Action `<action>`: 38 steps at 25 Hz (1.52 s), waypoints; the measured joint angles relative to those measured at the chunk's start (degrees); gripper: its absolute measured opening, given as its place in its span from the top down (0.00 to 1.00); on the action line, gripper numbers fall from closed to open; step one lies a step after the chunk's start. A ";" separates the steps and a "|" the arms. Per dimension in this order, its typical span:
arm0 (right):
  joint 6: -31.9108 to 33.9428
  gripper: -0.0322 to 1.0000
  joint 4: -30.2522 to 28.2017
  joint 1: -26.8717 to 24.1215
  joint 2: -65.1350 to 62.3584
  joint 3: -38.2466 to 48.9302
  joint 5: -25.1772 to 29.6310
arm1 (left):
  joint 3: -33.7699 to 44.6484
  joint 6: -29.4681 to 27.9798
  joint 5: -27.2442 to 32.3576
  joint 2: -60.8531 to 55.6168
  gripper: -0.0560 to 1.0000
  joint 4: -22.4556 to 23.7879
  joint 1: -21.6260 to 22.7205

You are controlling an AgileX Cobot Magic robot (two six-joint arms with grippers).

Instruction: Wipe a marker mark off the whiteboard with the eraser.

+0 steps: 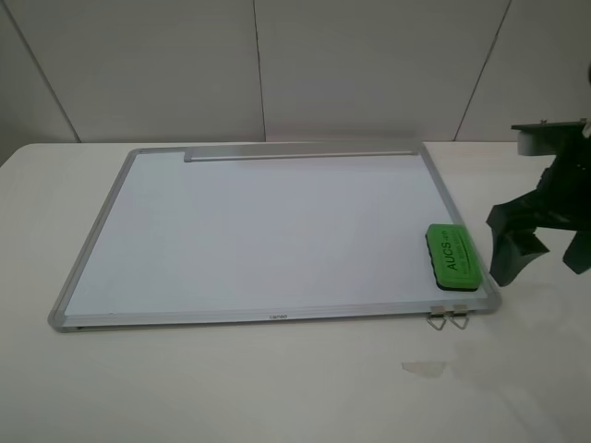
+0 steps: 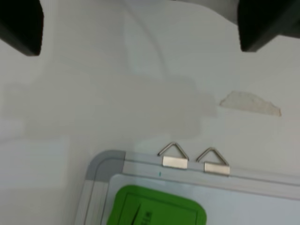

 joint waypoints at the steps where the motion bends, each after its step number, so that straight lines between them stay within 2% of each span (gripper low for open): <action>1: 0.00 0.17 0.00 0.00 -2.45 1.39 0.05 | 0.00 0.00 0.00 0.00 0.30 0.33 0.00; 10: -0.37 0.17 0.00 0.00 -28.32 14.47 0.41 | 0.00 0.00 0.00 0.00 0.30 0.00 0.00; 16: -3.13 0.17 0.00 0.00 -42.95 20.47 -7.29 | 0.00 0.00 0.00 0.00 0.30 0.00 0.00; 18: -3.31 0.17 0.00 0.00 -47.01 22.37 -8.04 | 0.00 0.00 0.00 0.00 0.30 0.00 0.00; 33: -3.31 0.17 0.00 -0.22 -64.33 22.79 -8.78 | 0.00 0.00 0.00 0.00 0.30 0.00 0.00; 35: -3.31 0.17 0.00 -1.72 -67.29 22.79 -8.78 | 0.00 0.00 0.00 0.00 0.30 0.00 0.00; 38: -3.31 0.17 0.00 -6.65 -72.31 22.79 -8.78 | 0.00 0.00 0.00 0.00 0.30 -0.05 0.00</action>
